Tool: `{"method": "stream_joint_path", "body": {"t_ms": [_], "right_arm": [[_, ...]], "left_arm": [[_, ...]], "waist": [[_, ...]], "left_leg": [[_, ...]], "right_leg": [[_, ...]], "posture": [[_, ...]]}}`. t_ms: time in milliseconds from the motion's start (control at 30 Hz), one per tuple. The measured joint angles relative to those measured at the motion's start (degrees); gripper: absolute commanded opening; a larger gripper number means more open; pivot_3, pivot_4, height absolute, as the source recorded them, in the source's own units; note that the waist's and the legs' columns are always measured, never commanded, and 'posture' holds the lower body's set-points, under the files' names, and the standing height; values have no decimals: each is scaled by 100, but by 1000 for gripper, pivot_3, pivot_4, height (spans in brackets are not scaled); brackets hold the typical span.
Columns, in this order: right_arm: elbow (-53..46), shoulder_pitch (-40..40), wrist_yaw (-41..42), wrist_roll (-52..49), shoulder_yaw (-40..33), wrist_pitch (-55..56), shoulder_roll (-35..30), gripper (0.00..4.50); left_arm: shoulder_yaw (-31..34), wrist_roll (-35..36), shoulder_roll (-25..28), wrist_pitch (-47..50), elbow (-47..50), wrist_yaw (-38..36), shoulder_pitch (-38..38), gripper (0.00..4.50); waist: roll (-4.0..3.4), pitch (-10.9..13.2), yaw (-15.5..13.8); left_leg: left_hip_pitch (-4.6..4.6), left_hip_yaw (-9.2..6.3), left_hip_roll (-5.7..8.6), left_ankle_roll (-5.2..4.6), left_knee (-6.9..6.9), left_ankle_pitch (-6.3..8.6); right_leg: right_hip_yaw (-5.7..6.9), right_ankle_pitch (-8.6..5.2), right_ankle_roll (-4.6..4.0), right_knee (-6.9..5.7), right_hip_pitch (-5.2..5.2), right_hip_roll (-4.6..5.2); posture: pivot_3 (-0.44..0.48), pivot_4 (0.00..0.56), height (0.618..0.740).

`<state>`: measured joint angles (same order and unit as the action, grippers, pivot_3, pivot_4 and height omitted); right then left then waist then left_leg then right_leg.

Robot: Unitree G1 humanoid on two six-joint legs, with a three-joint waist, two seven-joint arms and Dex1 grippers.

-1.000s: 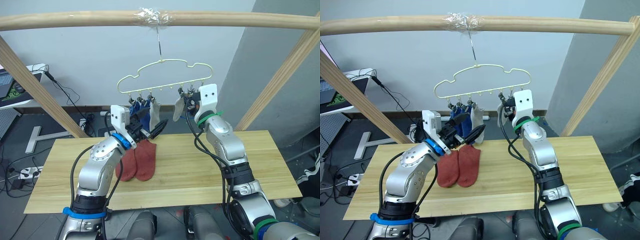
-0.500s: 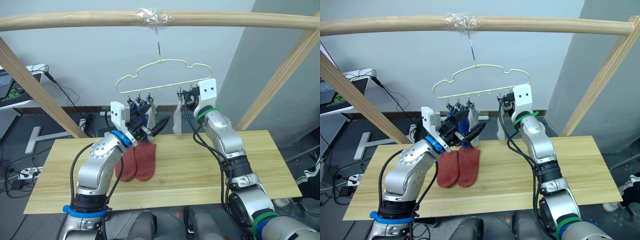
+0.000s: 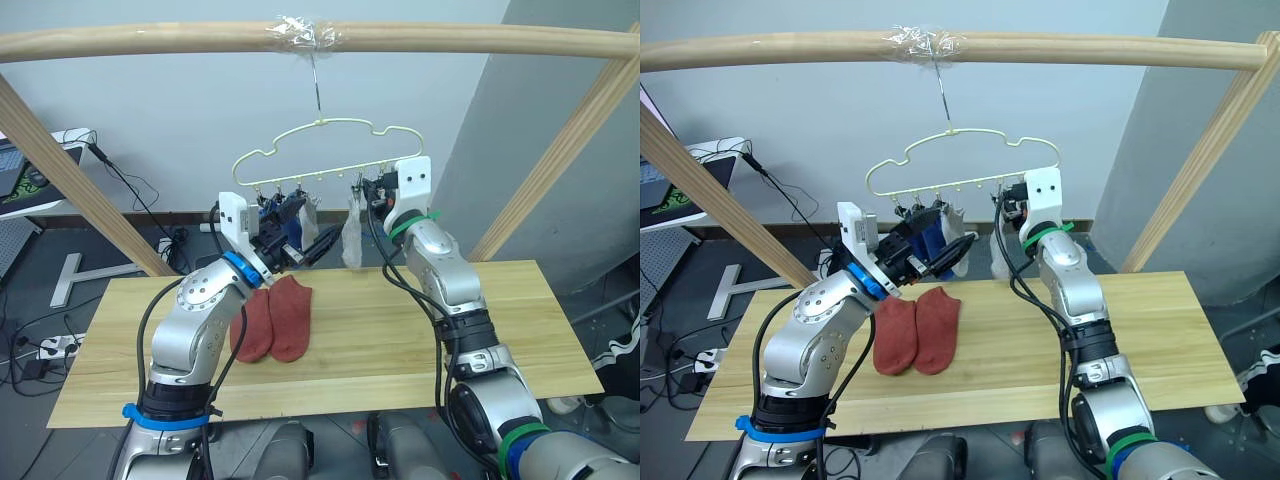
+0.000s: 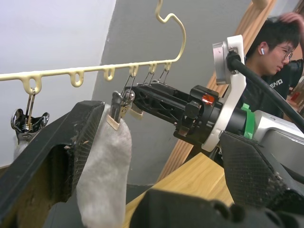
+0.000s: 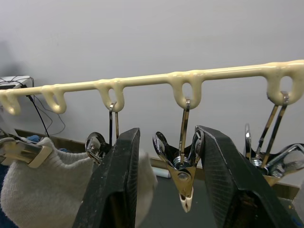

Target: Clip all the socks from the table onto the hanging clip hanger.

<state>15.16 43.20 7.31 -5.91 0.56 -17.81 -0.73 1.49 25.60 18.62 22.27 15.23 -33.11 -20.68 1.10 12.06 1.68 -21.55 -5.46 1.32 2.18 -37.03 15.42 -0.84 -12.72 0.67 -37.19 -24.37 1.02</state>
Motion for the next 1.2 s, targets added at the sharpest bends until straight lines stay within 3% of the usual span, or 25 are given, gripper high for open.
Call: {"method": "stream_joint_path", "body": {"t_ms": [200, 467, 833, 1033, 1133, 1200], "right_arm": [[76, 30, -3, -17, -78, -1, 112, 1920], [134, 35, -5, -79, -159, 0, 159, 38], [119, 31, 4, -110, -163, -7, 131, 19], [-63, -4, 39, -45, -128, -186, -126, 19], [-192, -91, 73, -48, -123, -284, -161, 19], [-287, -193, 135, -64, -94, -341, -160, 19]], "left_arm": [[-5, 0, -9, 0, 9, -1, 0, 4500], [-8, -4, -9, -4, 8, -6, 0, 4500], [-121, -20, -27, -4, 36, 8, 214, 4500], [-257, -442, 131, -52, -57, 116, 874, 4500], [-423, -835, 163, -173, -428, 248, 971, 4500], [-595, -1347, 167, -432, -1326, 520, 958, 4500]], "waist": [[0, 0, 0], [-1, 0, 0], [-1, 1, 1], [-1, 1, 2], [-1, 1, -1], [-4, -1, -1]], "left_leg": [[0, -1, 0, 0, 0, 0], [0, -1, 0, 0, 1, 0], [1, -2, 0, -1, 1, 0], [1, -1, 0, -1, 3, 1], [8, -2, 0, -1, 3, 1], [30, 3, 0, -3, 6, 1]], "right_leg": [[0, 0, 0, 0, 0, 0], [0, 0, 0, 0, 0, 0], [0, 0, 0, 0, 0, 0], [-1, 0, 0, 3, 0, 0], [1, -1, 0, 1, 5, 0], [3, -2, 1, 1, 21, -1]], "posture": [[43, 194, 740], [44, 197, 740], [33, 194, 740], [29, 195, 740], [29, 195, 740], [21, 192, 740]]}}
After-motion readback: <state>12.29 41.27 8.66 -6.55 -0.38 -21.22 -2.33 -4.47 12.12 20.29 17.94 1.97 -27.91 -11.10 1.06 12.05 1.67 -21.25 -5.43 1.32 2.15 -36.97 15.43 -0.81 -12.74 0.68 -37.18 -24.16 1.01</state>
